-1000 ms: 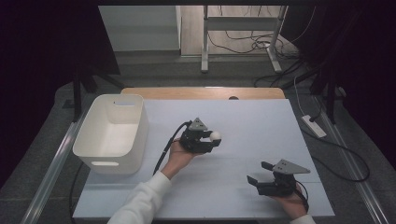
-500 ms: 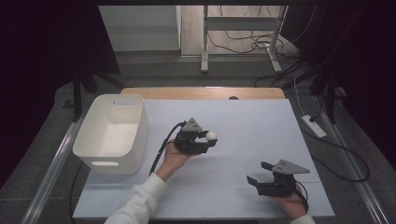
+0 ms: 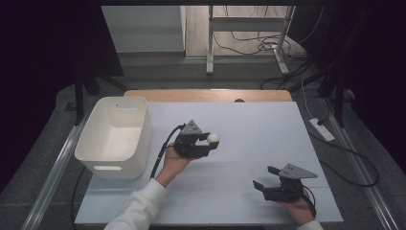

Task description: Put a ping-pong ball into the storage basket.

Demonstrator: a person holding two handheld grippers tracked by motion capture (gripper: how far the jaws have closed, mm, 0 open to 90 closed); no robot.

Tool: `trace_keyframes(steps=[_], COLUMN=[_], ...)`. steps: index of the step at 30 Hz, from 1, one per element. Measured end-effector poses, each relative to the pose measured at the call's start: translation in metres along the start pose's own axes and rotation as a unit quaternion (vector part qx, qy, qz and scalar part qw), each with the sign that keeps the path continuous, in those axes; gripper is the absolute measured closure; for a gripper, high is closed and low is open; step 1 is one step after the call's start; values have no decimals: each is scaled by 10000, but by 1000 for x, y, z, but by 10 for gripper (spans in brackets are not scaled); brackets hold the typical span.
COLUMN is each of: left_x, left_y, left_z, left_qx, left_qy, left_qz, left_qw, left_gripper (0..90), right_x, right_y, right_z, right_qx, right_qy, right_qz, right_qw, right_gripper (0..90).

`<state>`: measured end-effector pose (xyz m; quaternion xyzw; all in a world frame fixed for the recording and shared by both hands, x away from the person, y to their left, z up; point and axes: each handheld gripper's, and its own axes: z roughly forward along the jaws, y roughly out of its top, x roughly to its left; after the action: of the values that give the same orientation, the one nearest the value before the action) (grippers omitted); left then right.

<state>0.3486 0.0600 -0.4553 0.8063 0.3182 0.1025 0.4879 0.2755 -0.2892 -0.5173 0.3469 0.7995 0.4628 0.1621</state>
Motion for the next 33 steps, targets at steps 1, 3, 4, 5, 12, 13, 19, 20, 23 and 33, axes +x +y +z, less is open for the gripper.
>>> trace_keyframes(steps=[1, 3, 4, 5, 12, 13, 19, 20, 23, 33], left_x=[0, 1, 1, 1, 2, 2, 3, 3, 4, 4], left_y=[0, 0, 0, 1, 3, 4, 6, 6, 7, 13], left_z=[-1, -4, -5, -6, -15, -16, -22, -23, -26, -33], left_qx=[-11, -66, -87, -100, -184, -192, -237, -243, -271, -353], left_qy=[4, 2, 6, 11, 71, 73, 132, 141, 166, 173], left_qz=[-9, -42, -50, -58, -52, -44, -20, -22, -28, -13], left_qw=[10000, 10000, 9999, 9999, 9998, 9998, 9996, 9996, 9995, 9992], left_gripper=[511, 511, 511, 511, 511, 511, 512, 511, 511, 511], right_x=[0, 0, 0, 0, 0, 0, 0, 1, 1, 1], right_y=[0, 0, 0, 0, 0, 0, 0, 0, 0, 0], right_z=[0, 0, 0, 0, 0, 0, 0, 0, 1, 0], right_qx=[3, 3, 3, 3, 5, 7, 5, 4, -1, 0], right_qy=[-2, -2, -3, -2, -2, -1, -4, -4, 4, -5], right_qz=[2, 0, 0, 0, -4, -3, -4, -4, -5, -11], right_qw=[10000, 10000, 10000, 10000, 10000, 10000, 10000, 10000, 10000, 10000], right_gripper=[163, 162, 163, 162, 162, 163, 162, 163, 163, 163])
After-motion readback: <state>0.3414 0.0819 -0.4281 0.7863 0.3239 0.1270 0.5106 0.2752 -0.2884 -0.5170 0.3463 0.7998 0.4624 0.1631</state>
